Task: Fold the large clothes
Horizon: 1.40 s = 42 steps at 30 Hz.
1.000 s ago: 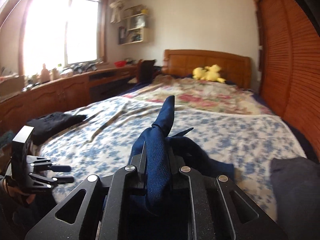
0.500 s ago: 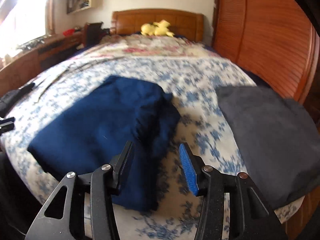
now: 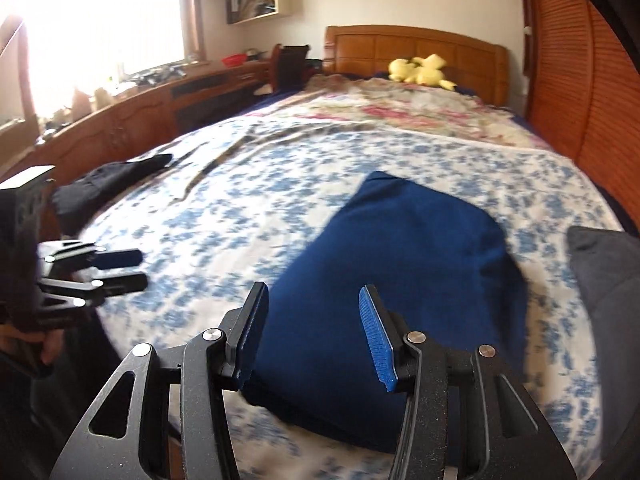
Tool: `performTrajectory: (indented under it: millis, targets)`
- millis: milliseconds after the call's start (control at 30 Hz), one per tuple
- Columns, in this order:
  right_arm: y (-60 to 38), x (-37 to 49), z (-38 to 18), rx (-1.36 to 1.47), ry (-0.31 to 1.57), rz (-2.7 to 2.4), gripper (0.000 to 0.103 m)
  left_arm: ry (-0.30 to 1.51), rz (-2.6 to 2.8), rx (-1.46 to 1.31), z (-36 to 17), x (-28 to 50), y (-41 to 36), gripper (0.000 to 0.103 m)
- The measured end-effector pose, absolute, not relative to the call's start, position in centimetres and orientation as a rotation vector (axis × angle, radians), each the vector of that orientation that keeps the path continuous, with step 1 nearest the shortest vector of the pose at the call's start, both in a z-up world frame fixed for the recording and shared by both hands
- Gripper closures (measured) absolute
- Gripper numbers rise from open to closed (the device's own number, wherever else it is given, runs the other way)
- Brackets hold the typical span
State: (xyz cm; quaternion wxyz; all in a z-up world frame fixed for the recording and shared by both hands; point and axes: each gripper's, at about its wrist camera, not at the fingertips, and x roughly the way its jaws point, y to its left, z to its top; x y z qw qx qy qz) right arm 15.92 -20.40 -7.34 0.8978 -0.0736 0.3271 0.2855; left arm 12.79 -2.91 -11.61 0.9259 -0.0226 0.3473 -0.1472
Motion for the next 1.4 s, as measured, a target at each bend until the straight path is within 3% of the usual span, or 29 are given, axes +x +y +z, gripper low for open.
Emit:
performTrajectory:
  millis: [267, 900, 1400]
  targets:
    - [-20.2, 15.5, -13.6, -0.123, 0.82, 0.623, 0.055, 0.736, -0.316, -0.052, -12.6, 13.2, -2.6, 0.068]
    - [-30.4, 11.0, -8.0, -0.163, 0.7, 0.287, 0.055, 0.704, -0.411, 0.016, -10.9, 18.7, -5.4, 0.067]
    - [-35.1, 11.7, -11.8, -0.038, 0.819, 0.194, 0.055, 0.736, -0.458, 0.065, -11.0, 23.8, -7.4, 0.066]
